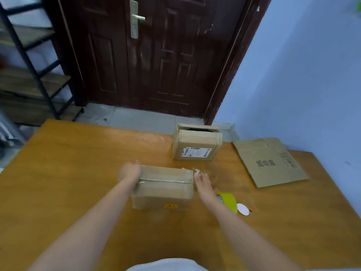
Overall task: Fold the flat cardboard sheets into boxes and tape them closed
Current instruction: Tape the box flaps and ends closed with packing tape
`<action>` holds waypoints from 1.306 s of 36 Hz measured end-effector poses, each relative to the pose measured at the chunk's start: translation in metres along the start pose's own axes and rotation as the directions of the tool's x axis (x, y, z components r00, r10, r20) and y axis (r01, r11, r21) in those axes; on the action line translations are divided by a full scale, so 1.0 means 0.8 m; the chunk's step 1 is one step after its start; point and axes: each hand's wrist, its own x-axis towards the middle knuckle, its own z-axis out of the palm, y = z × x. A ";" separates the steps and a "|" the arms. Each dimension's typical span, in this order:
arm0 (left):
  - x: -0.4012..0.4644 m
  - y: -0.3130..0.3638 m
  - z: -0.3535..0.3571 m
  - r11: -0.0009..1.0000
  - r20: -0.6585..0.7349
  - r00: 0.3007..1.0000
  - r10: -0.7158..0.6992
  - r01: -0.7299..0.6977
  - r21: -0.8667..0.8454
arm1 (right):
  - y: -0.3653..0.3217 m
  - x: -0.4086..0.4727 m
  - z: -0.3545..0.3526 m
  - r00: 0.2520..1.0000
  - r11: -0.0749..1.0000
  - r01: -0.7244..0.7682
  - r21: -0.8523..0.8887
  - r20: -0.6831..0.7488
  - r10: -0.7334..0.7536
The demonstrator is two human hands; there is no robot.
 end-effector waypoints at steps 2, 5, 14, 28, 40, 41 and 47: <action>-0.001 -0.009 0.003 0.998 0.189 0.980 -0.058 0.063 -0.021 | -0.013 0.016 0.007 0.981 0.964 -0.192 0.185 0.044 0.187; 0.003 -0.014 0.006 0.983 0.240 0.968 -0.078 0.114 -0.141 | -0.026 0.026 0.012 0.959 0.909 -0.278 0.311 0.035 0.281; -0.002 -0.009 -0.015 0.959 0.077 0.994 0.075 -0.051 -0.279 | -0.039 0.029 -0.007 0.963 0.833 -0.186 0.521 -0.071 0.259; -0.038 -0.034 0.032 0.877 0.176 0.896 0.407 -0.331 -0.348 | 0.008 0.019 -0.020 0.969 0.793 -0.044 0.607 -0.167 0.182; -0.035 -0.040 0.074 0.933 0.303 0.893 0.332 -0.264 -0.246 | 0.008 0.032 -0.014 0.975 0.783 -0.124 0.609 -0.072 0.211; -0.033 -0.036 0.075 0.932 0.311 0.890 0.333 -0.261 -0.250 | 0.004 0.033 -0.015 0.973 0.787 -0.138 0.601 -0.068 0.222; -0.018 -0.004 0.082 0.927 0.371 0.860 0.351 -0.261 -0.271 | -0.003 0.061 -0.028 0.967 0.782 -0.184 0.595 -0.033 0.252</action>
